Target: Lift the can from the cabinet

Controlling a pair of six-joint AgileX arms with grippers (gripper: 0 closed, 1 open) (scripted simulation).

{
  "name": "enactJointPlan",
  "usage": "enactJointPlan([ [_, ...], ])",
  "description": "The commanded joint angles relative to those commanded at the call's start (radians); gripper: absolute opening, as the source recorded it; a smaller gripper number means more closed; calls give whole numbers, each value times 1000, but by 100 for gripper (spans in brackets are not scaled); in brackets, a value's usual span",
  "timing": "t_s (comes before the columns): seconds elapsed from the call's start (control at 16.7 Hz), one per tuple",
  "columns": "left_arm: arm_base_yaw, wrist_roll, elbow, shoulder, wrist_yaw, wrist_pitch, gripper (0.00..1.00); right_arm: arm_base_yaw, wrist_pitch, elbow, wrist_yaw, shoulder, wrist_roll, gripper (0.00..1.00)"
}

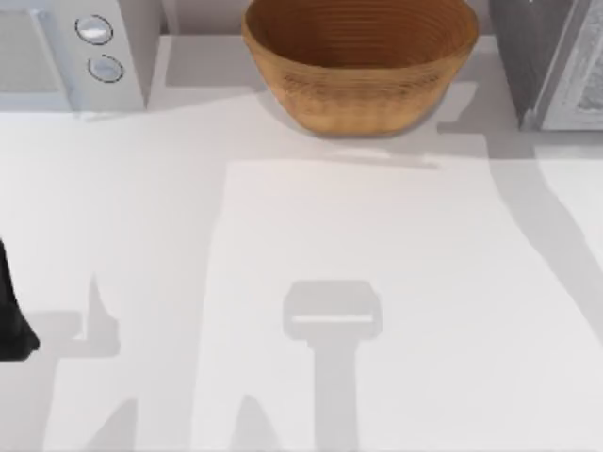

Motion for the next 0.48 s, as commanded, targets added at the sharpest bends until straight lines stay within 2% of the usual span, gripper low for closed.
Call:
enactJointPlan([
  [0.48,0,0,0,0,0,0,100,-26,28,-65,-9,-53,0,0],
])
